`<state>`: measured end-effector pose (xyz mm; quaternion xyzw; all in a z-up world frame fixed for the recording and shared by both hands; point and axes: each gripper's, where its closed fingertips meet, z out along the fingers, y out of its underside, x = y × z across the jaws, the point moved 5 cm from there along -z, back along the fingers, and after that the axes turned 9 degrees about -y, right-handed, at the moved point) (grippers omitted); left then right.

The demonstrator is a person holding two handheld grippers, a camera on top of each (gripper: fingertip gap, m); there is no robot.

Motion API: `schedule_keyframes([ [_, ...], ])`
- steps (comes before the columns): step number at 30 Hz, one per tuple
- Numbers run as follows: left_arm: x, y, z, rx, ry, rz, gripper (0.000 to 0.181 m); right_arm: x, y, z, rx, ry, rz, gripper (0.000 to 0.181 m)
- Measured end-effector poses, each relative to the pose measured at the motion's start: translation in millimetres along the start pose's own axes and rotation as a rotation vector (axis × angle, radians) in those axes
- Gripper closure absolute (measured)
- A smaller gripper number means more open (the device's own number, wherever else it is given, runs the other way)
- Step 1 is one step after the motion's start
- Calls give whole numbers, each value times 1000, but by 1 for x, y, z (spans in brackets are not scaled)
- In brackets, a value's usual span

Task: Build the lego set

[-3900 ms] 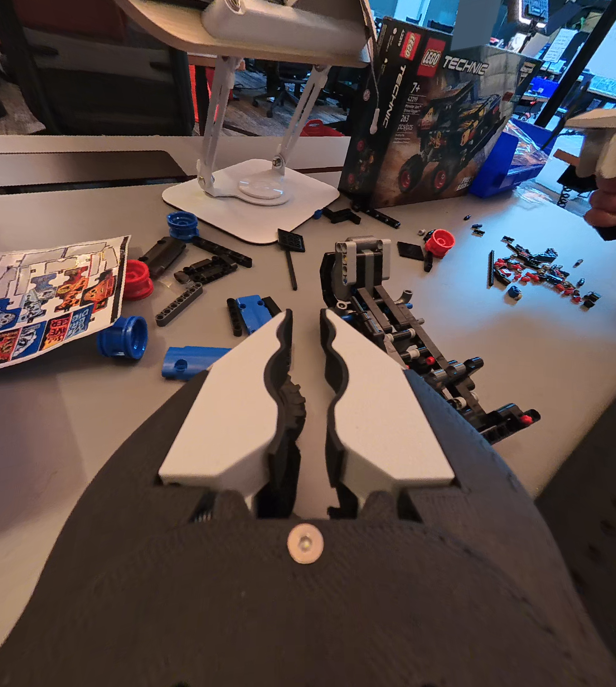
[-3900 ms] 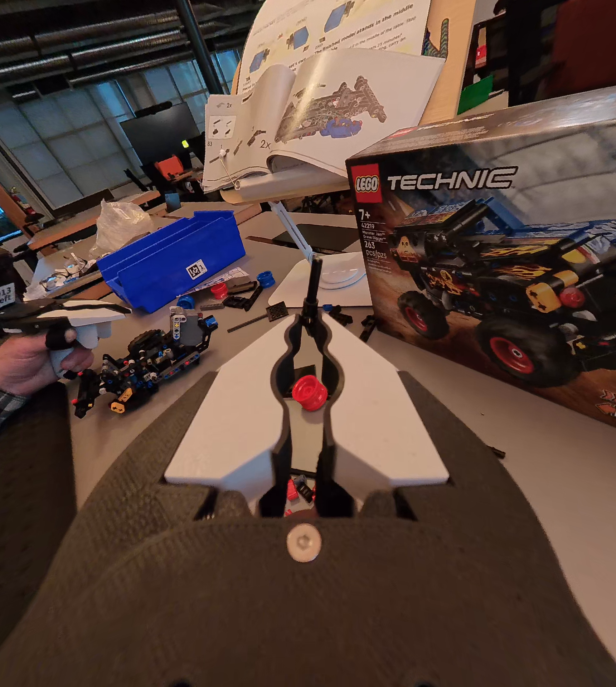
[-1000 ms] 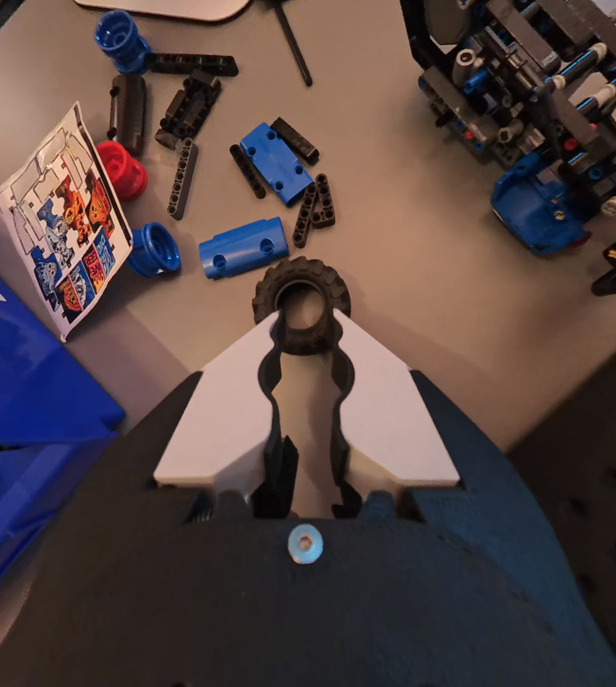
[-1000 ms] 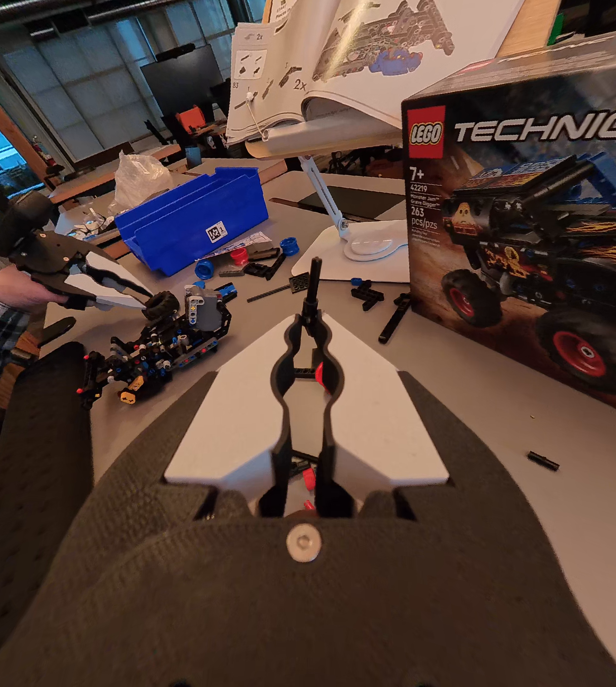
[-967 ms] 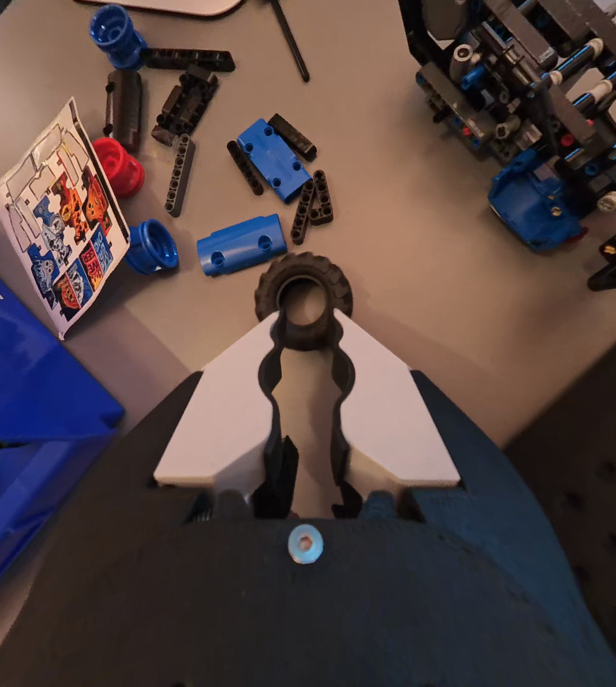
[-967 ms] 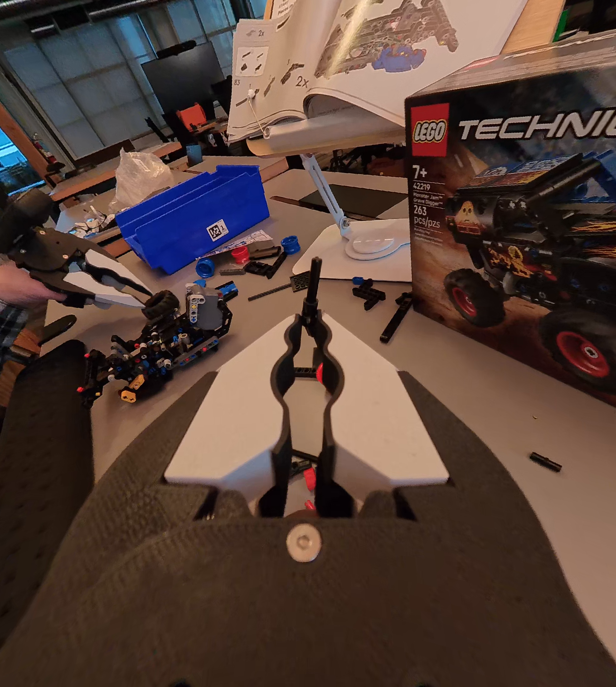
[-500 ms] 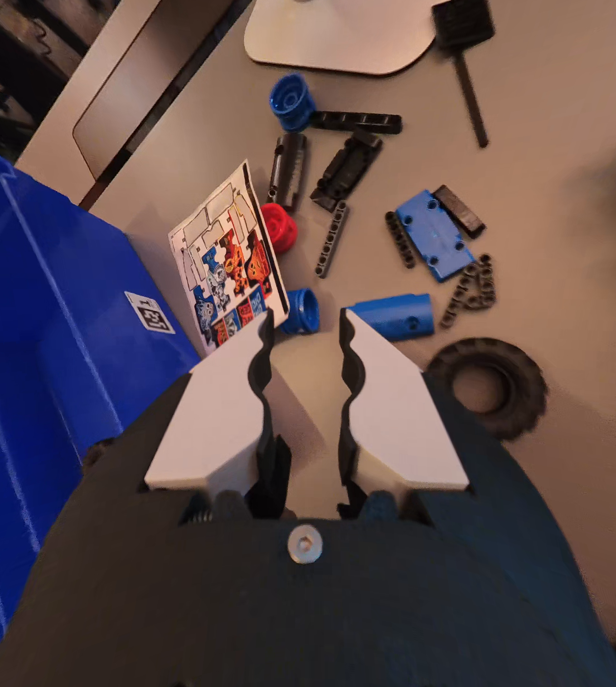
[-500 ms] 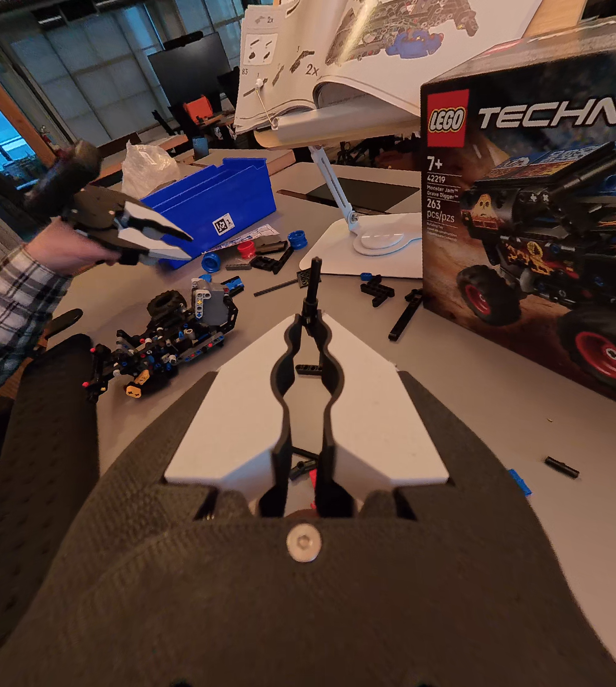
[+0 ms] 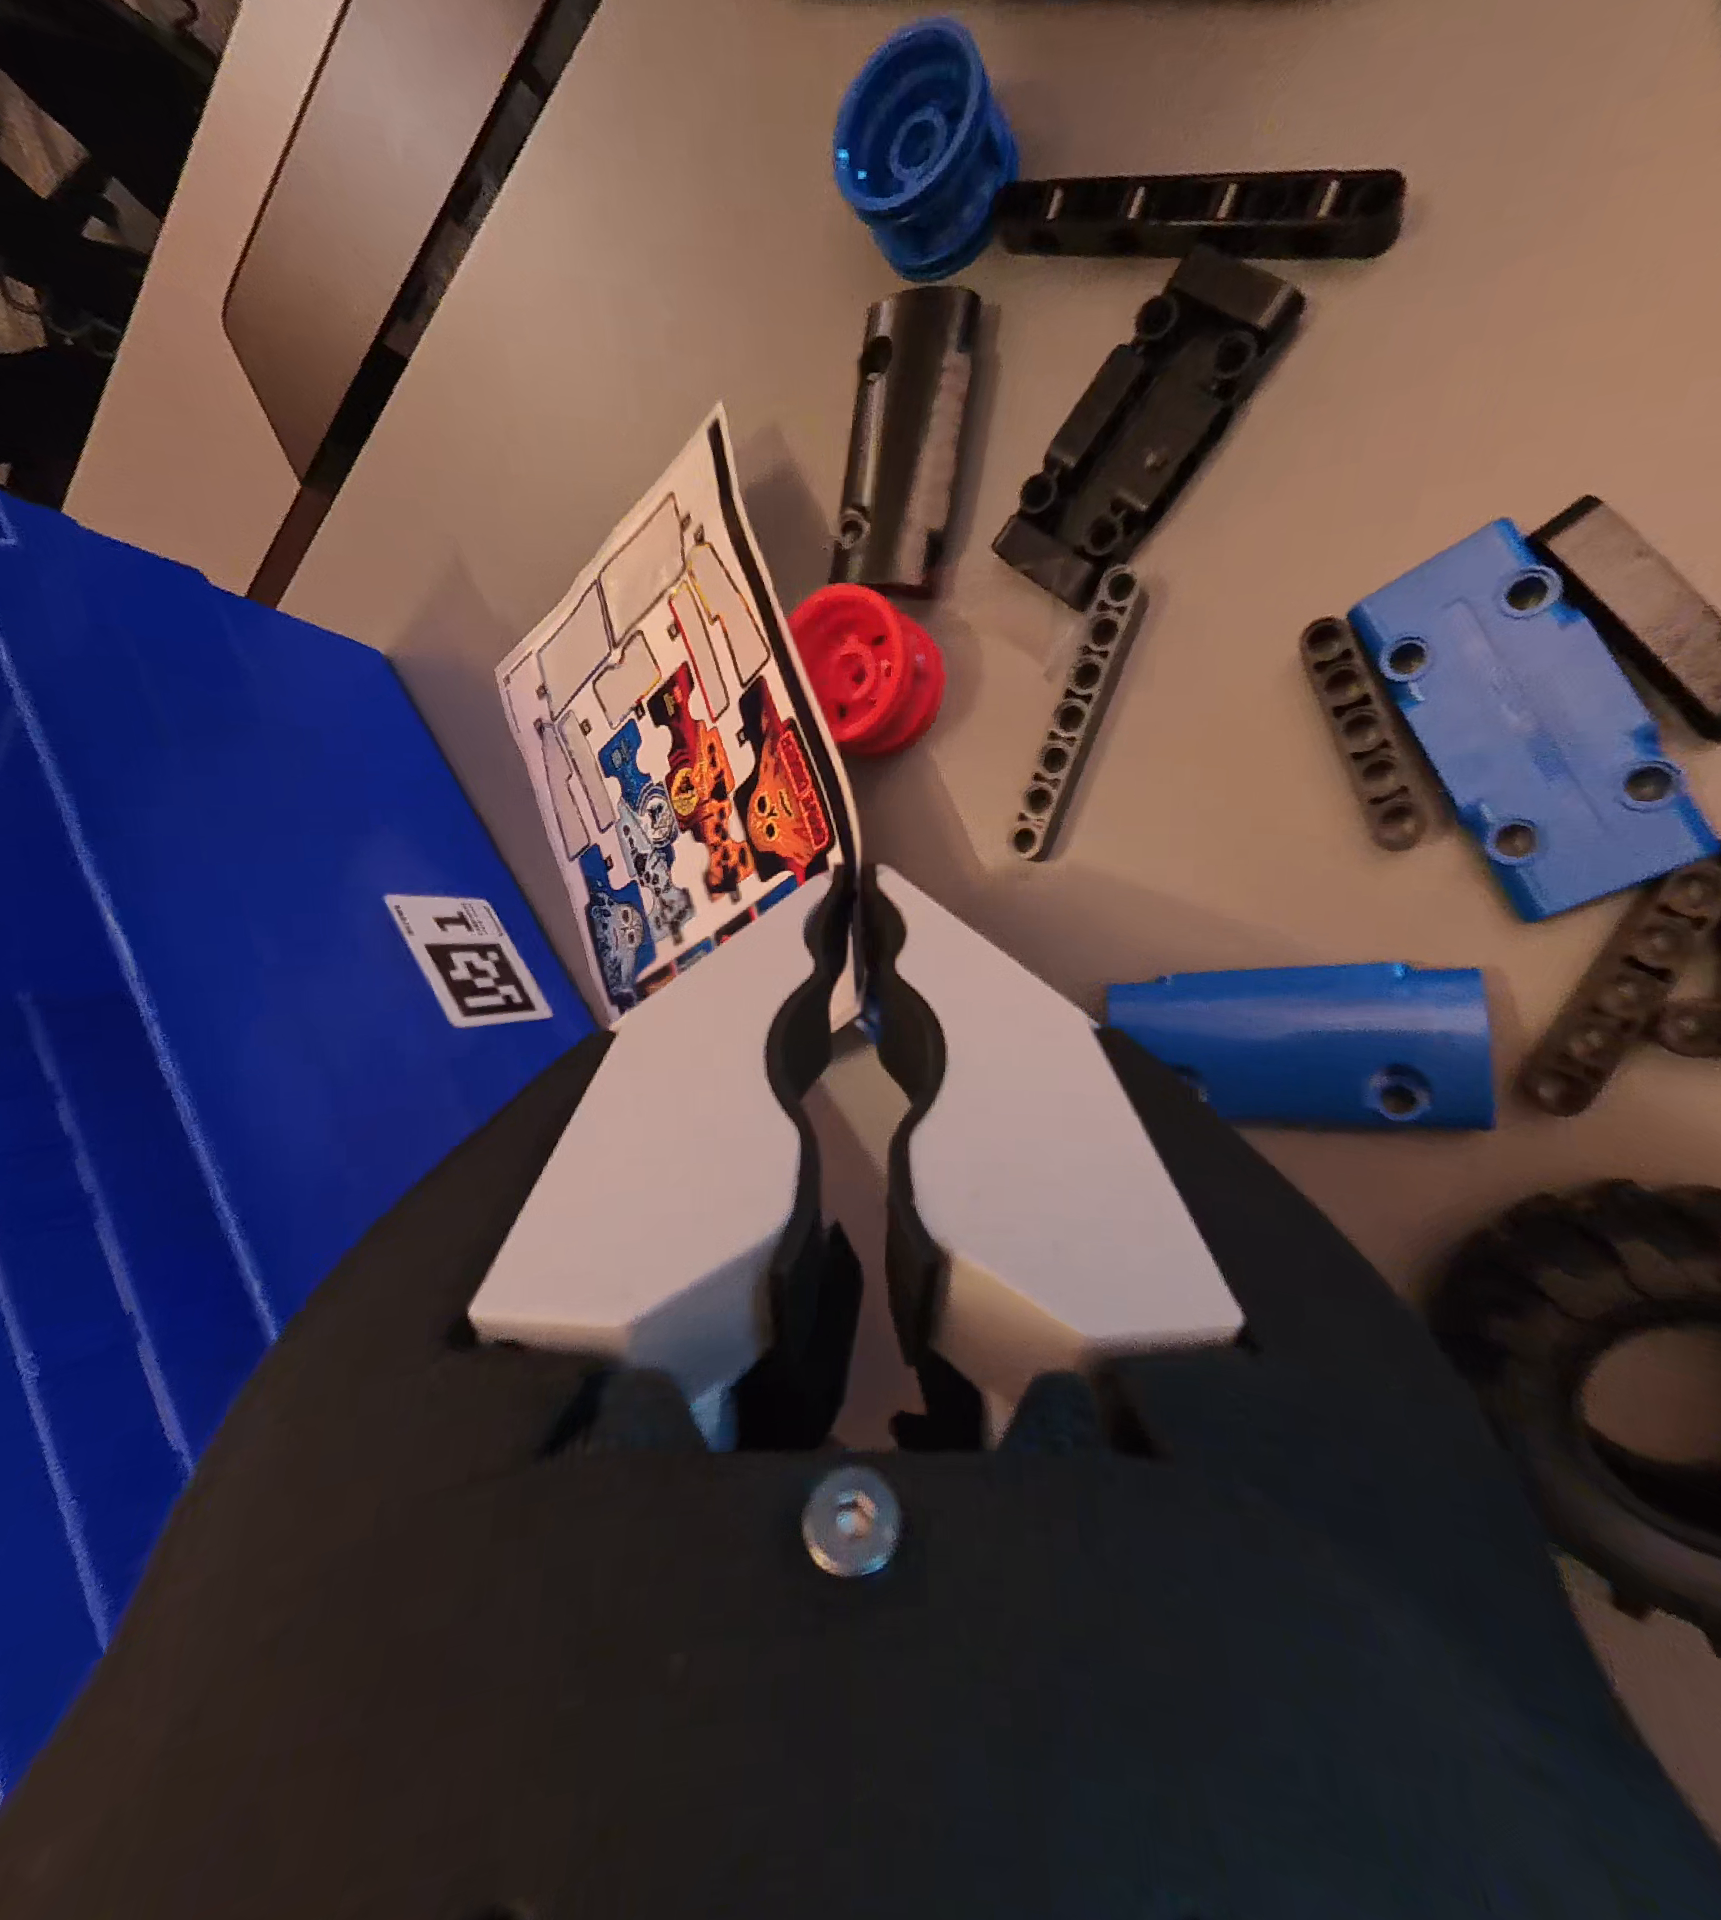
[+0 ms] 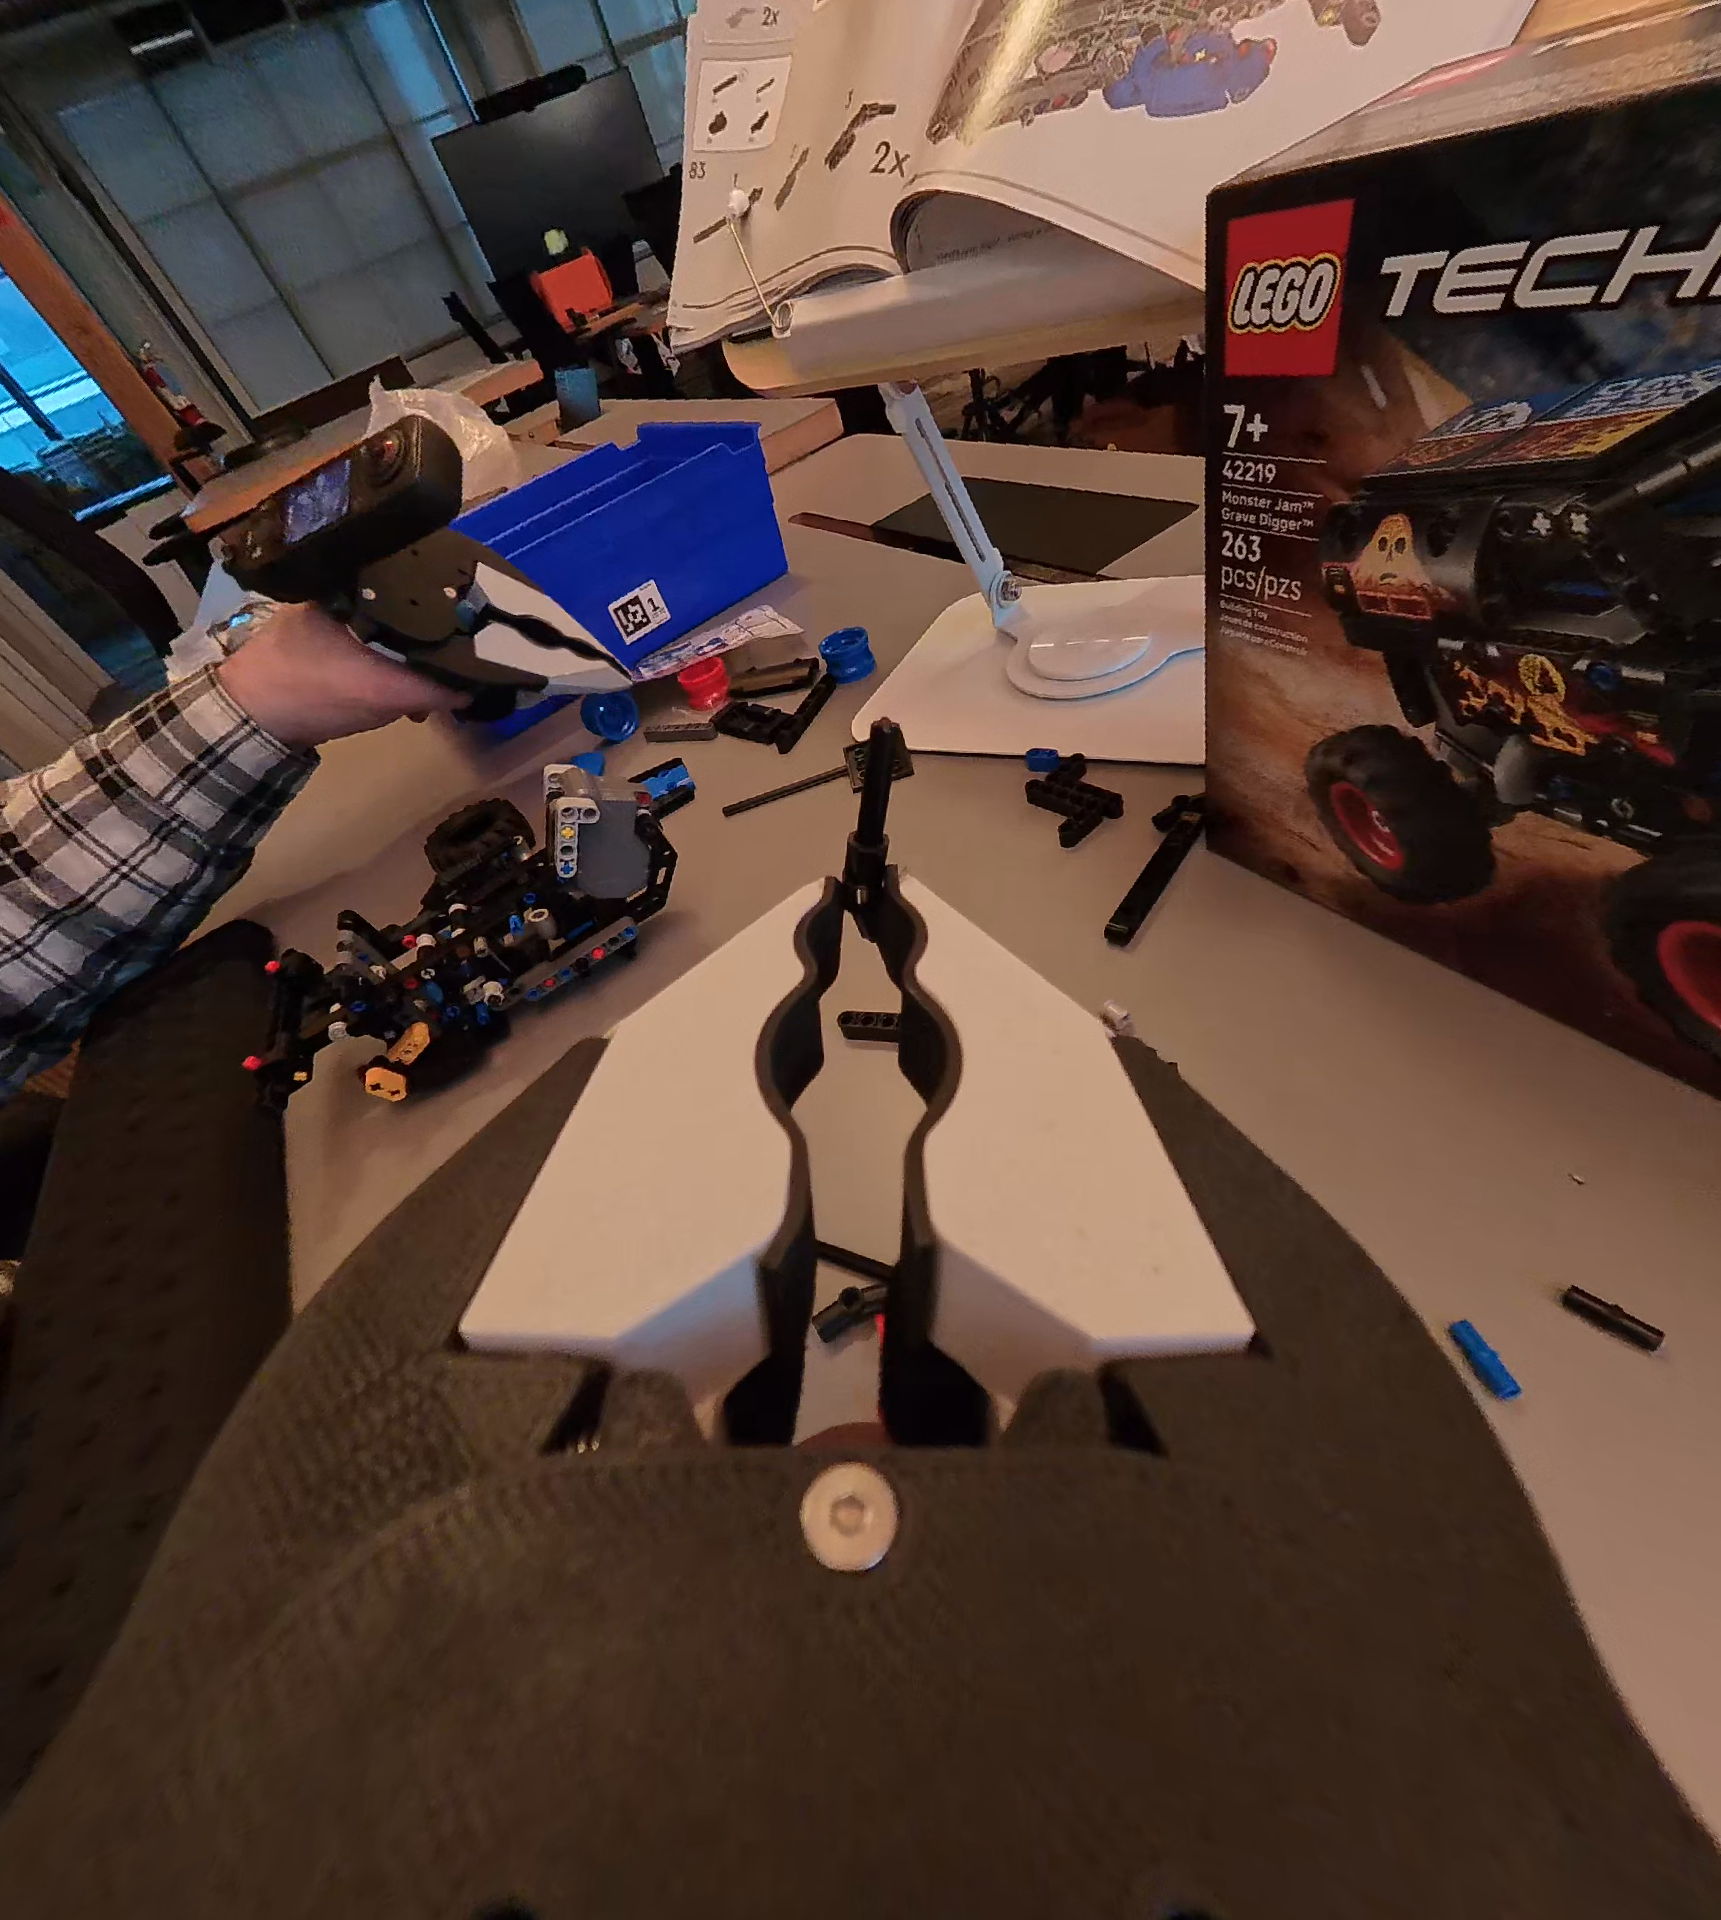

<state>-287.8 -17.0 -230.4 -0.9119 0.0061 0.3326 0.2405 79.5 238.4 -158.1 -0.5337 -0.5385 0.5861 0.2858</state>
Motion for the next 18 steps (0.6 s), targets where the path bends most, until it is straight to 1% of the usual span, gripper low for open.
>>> schedule_keyframes([
  [8,-17,-6,11,-9,-53,-59,181,2,1,0,-1,5,7,176],
  [13,-16,-9,18,-31,-58,-74,181,4,-1,-3,12,15,7,176],
  [14,-14,-9,20,-35,-48,-81,179,4,-1,-4,15,16,8,176],
  [18,-10,-14,19,-13,-19,-110,158,4,-3,-5,23,19,8,176],
])
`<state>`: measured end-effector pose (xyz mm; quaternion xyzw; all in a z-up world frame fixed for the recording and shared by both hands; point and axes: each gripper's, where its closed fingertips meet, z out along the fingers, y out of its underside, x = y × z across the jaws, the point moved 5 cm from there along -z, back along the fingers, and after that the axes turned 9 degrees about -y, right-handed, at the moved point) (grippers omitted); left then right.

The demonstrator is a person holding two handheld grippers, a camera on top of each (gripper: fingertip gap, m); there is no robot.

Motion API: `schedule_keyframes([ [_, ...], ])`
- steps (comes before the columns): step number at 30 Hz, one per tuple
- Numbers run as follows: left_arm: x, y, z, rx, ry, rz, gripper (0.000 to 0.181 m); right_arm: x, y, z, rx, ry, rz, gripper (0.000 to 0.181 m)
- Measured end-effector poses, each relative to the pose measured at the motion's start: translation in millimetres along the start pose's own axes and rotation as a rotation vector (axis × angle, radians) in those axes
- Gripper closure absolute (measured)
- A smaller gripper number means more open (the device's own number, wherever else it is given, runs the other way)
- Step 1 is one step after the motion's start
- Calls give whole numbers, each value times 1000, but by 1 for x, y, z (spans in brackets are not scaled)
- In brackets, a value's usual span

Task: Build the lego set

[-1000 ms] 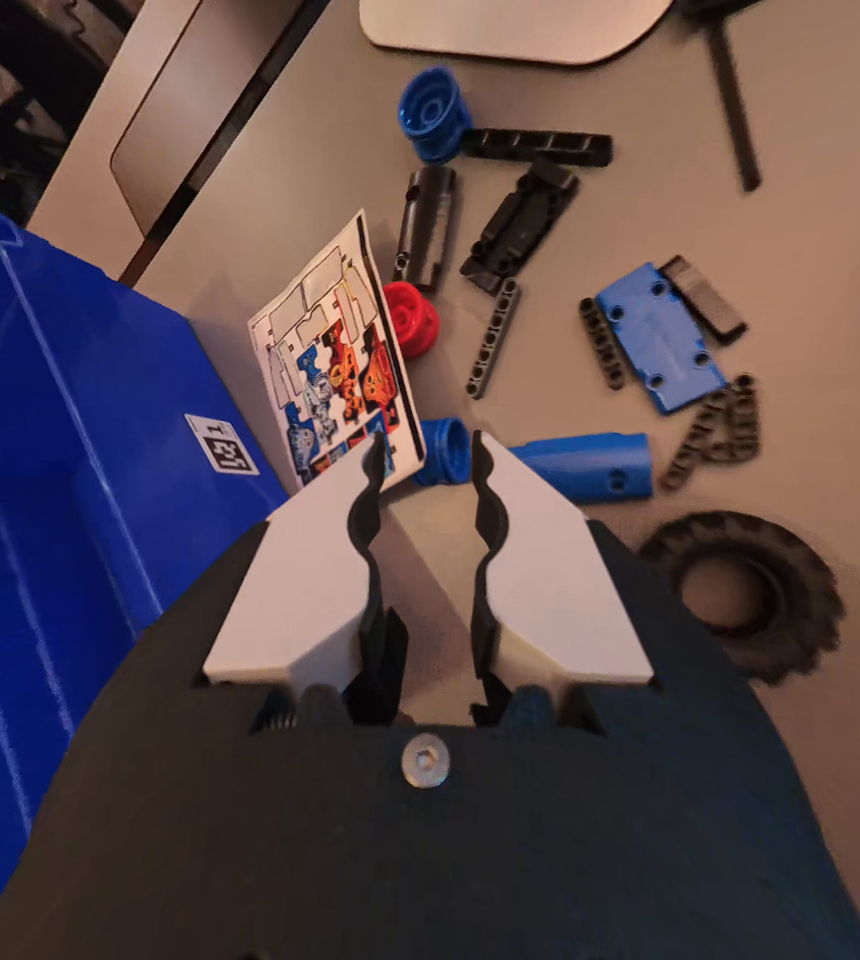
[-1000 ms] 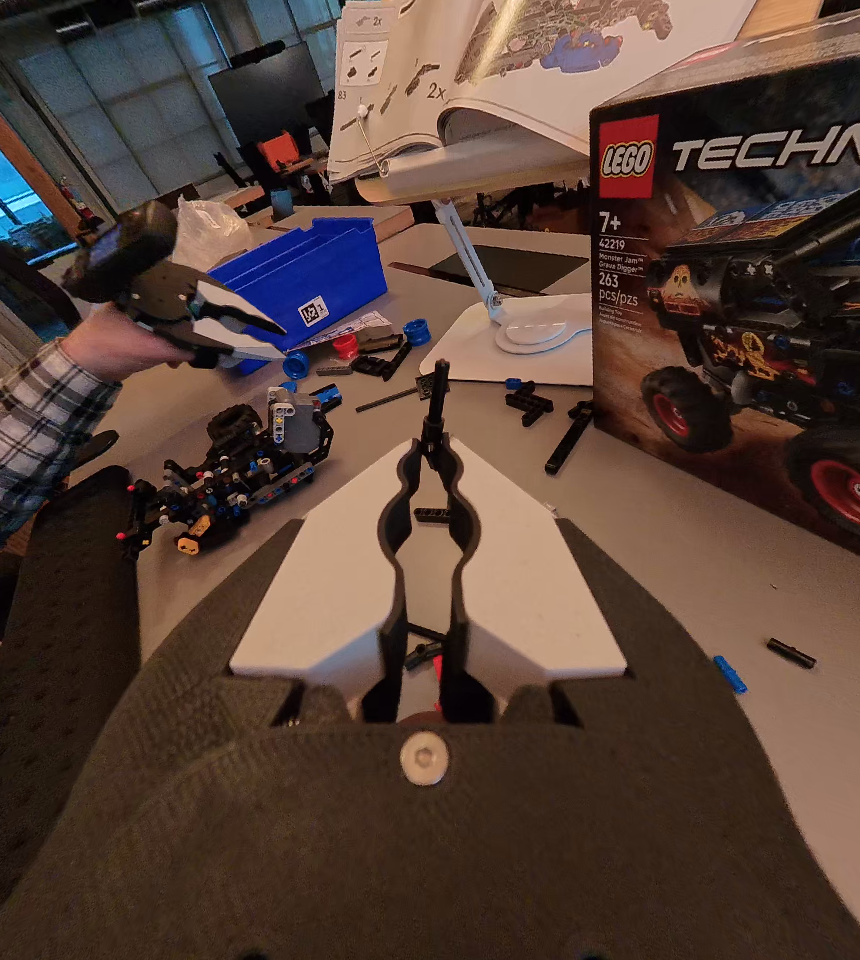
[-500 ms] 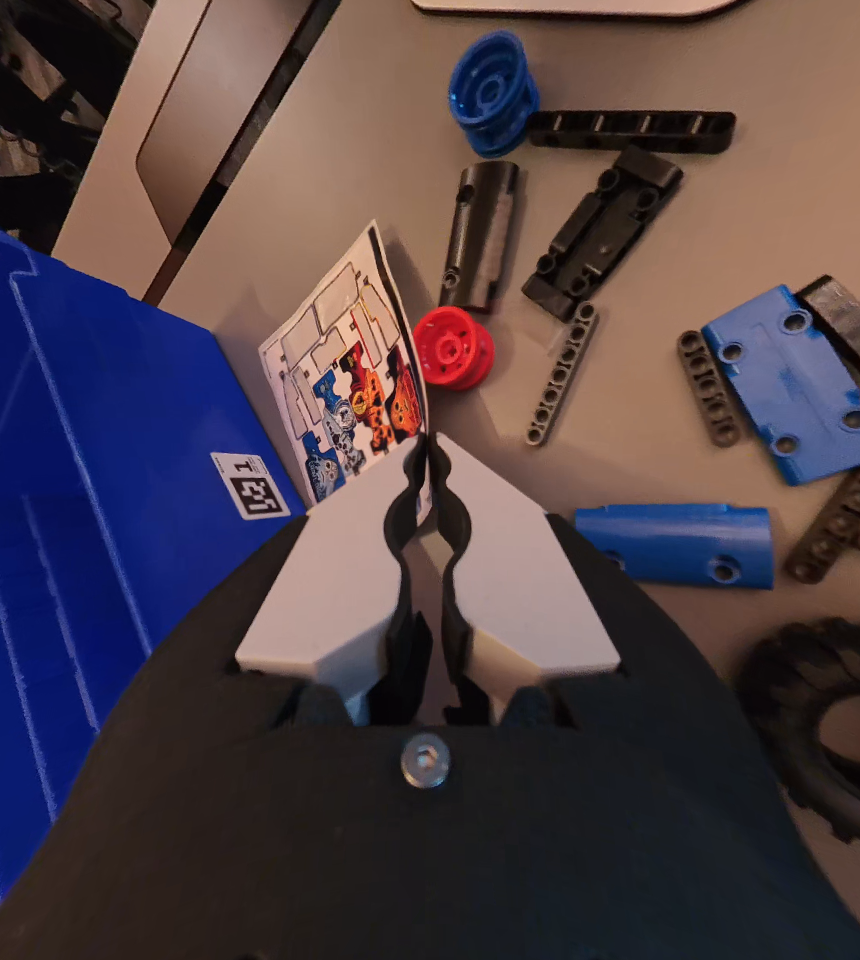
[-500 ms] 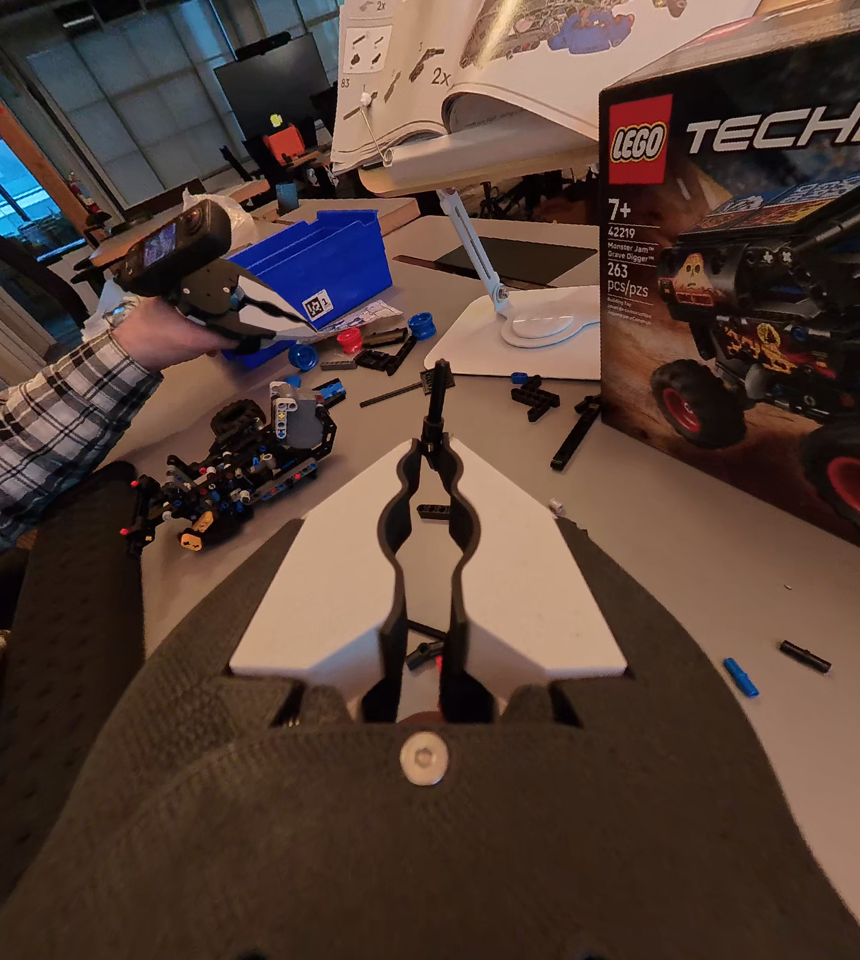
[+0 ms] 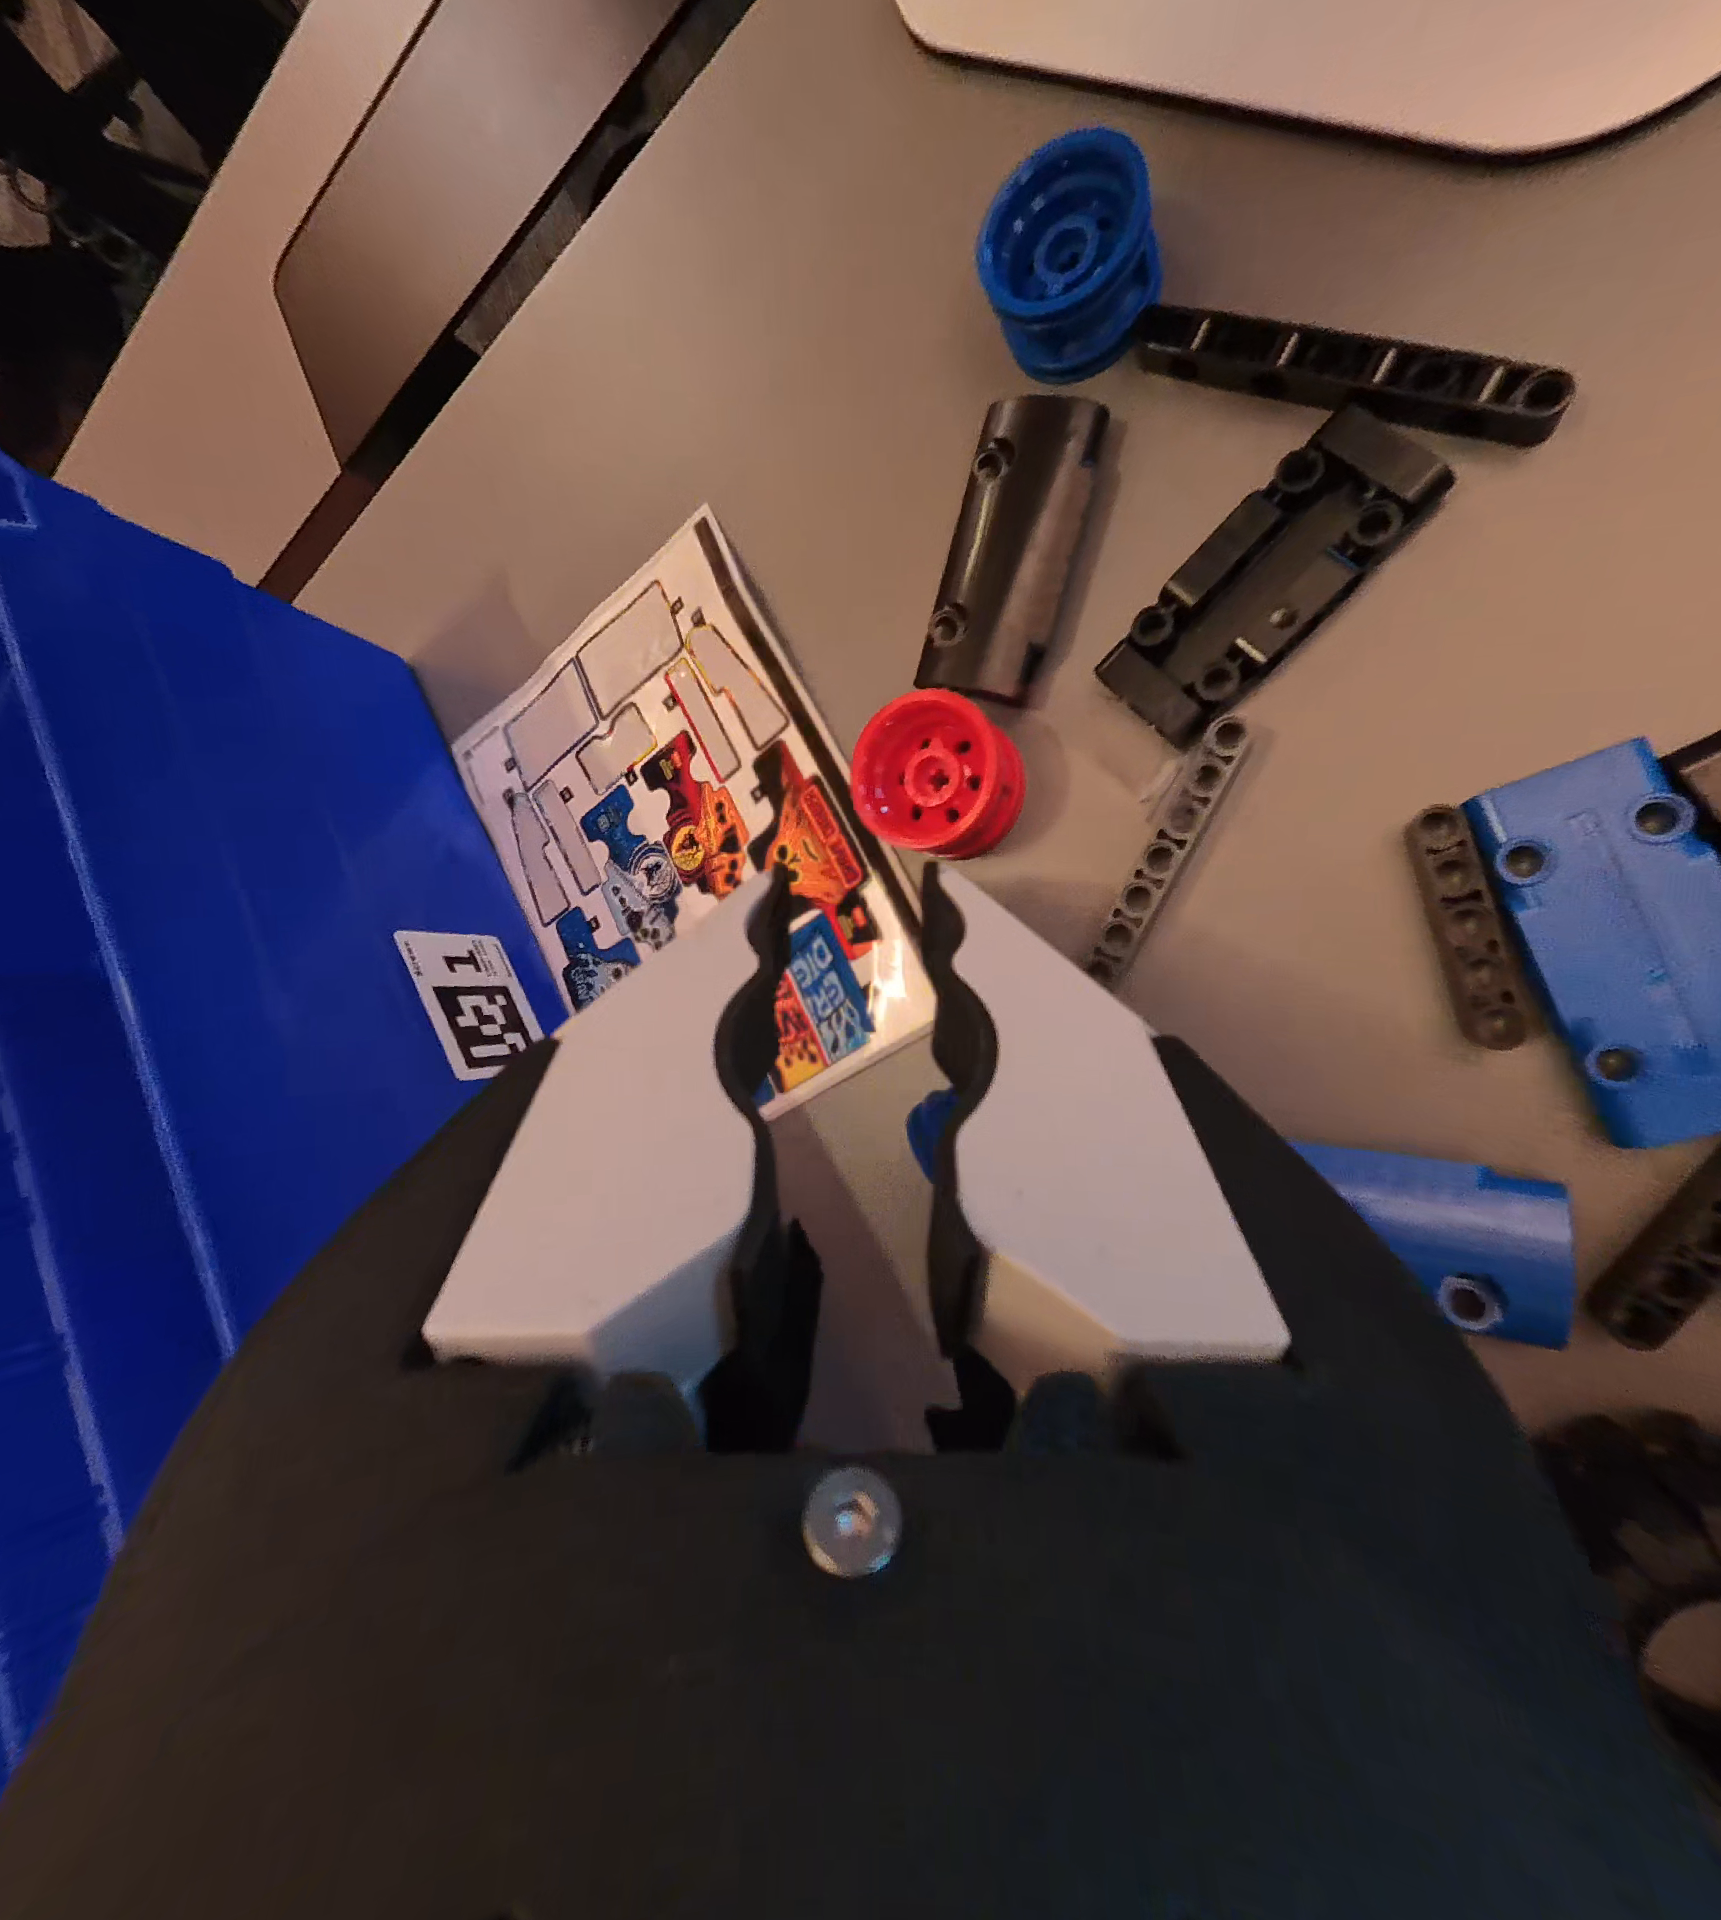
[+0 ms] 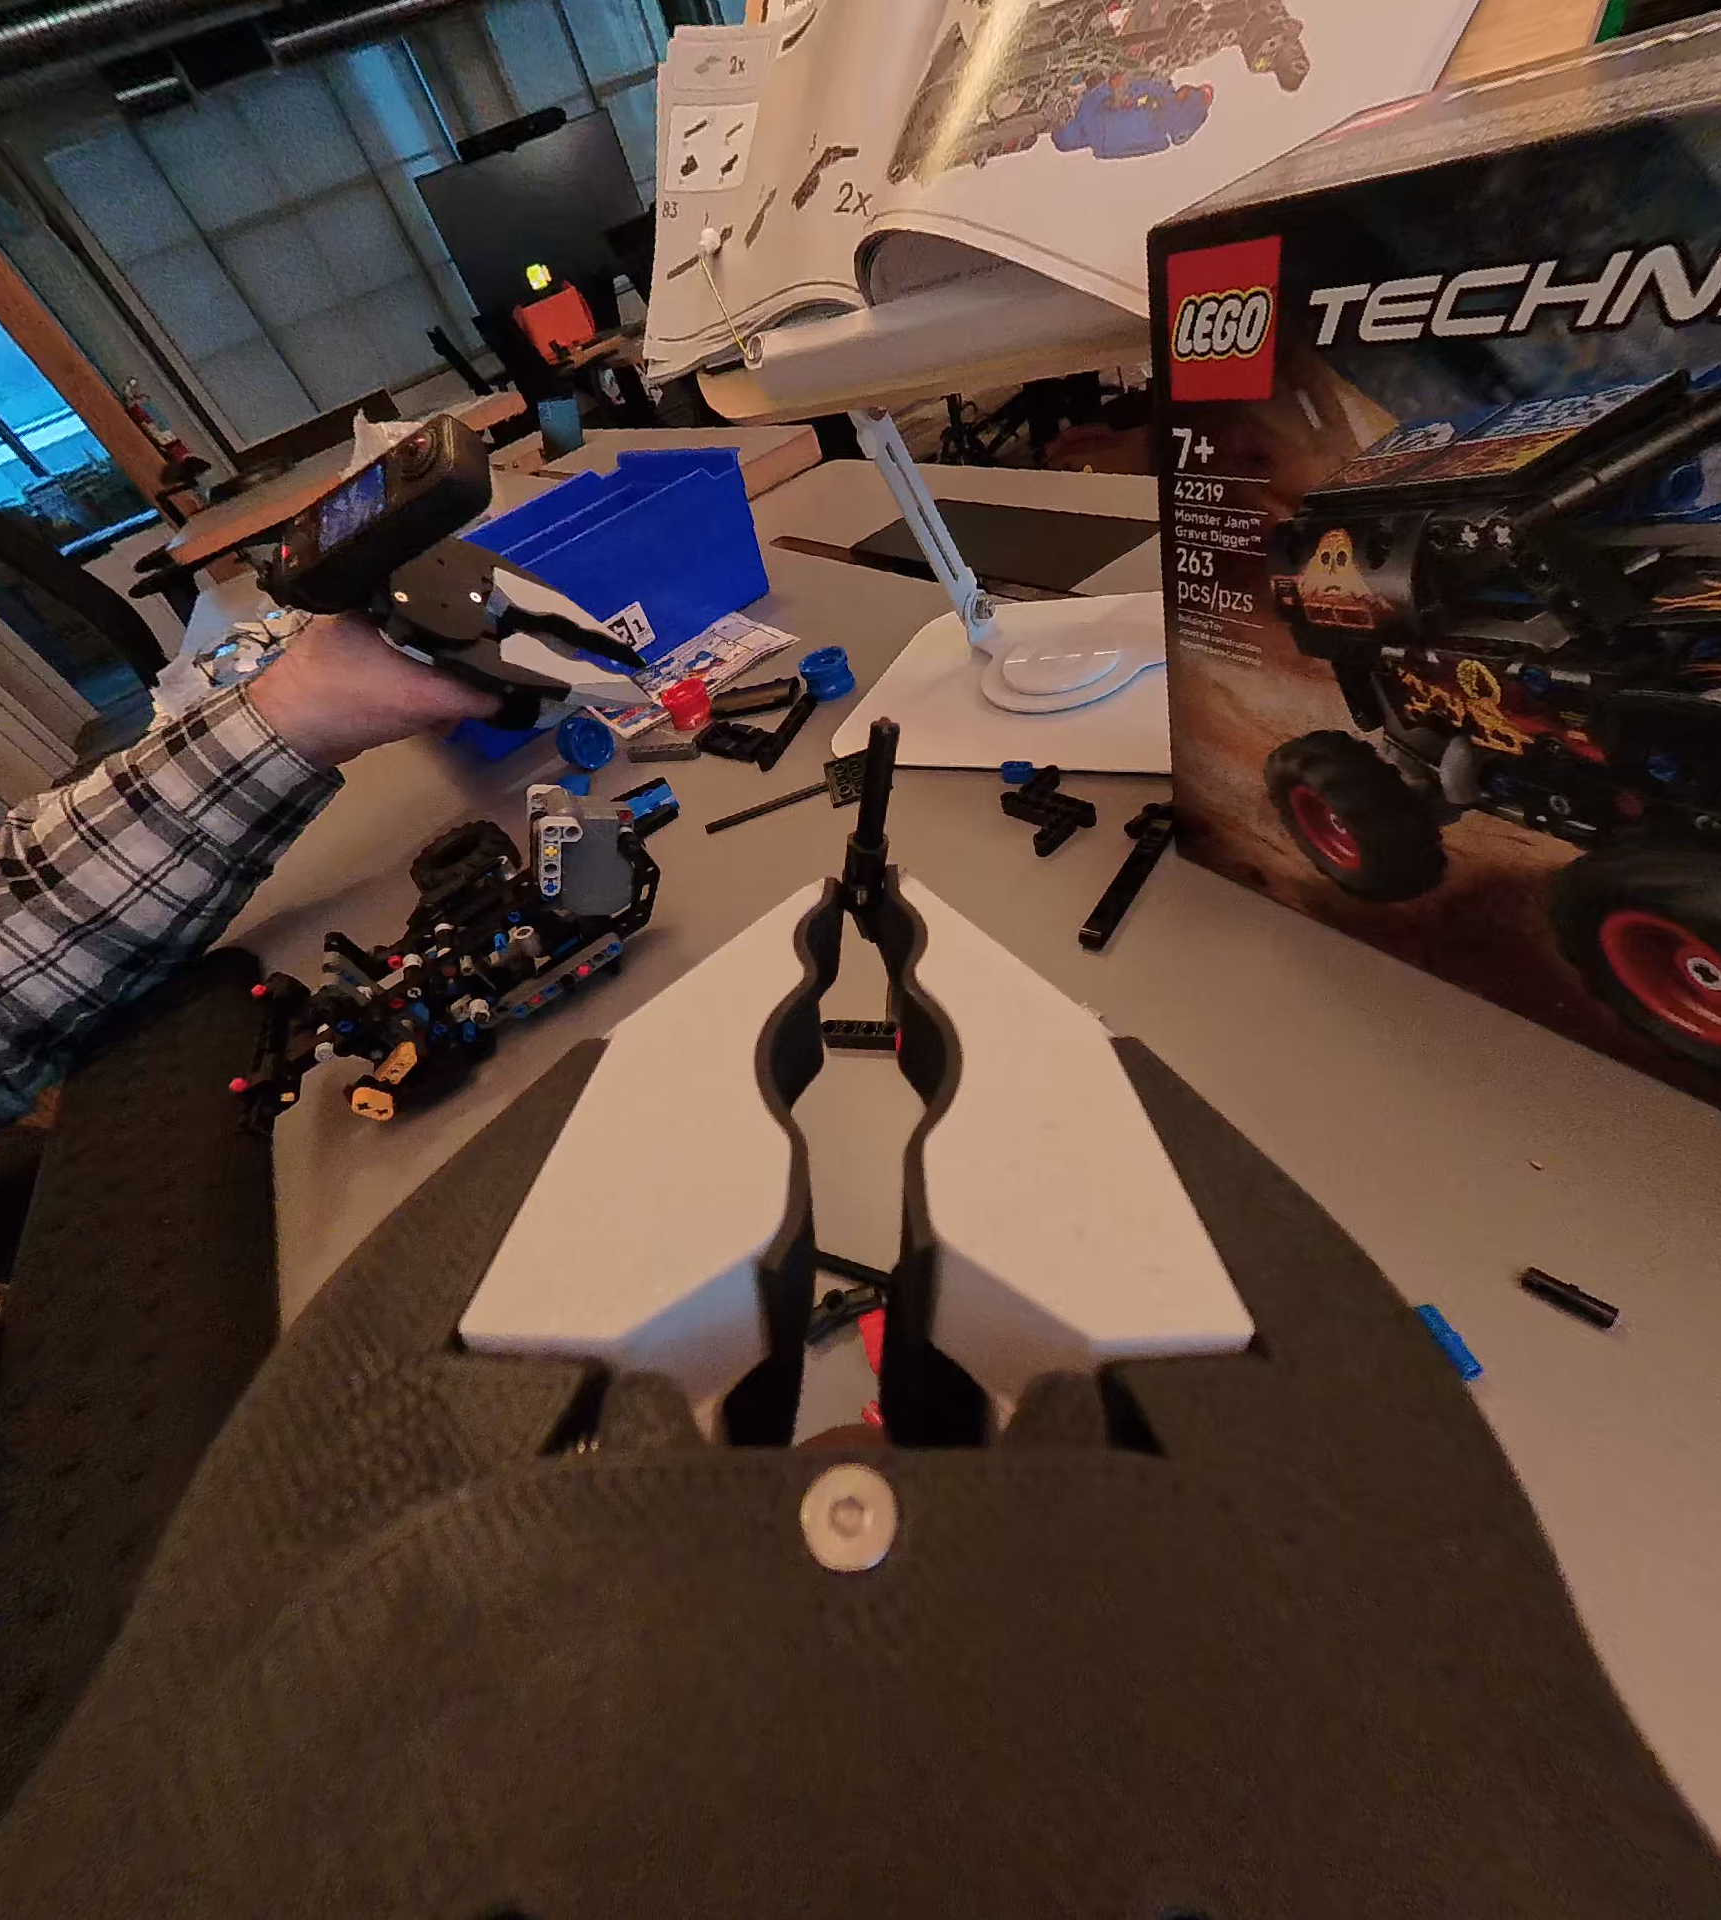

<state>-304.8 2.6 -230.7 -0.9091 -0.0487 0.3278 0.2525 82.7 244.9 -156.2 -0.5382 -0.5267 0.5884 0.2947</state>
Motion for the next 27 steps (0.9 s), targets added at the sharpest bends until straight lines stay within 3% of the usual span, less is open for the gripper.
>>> schedule_keyframes([
  [6,-3,-15,-22,78,-36,6,140,1,-4,-6,20,15,-5,176],
  [11,19,-68,-70,289,29,96,140,5,-9,-15,50,35,-3,176],
  [15,82,-129,-112,448,248,261,140,7,-9,-18,57,41,1,176],
  [19,166,-173,-132,487,487,482,139,7,-9,-20,65,38,6,176],
  [23,231,-188,-110,393,603,656,135,8,-11,-23,78,36,11,176],
  [27,268,-188,-88,294,709,679,139,7,-12,-25,93,26,16,176],
])
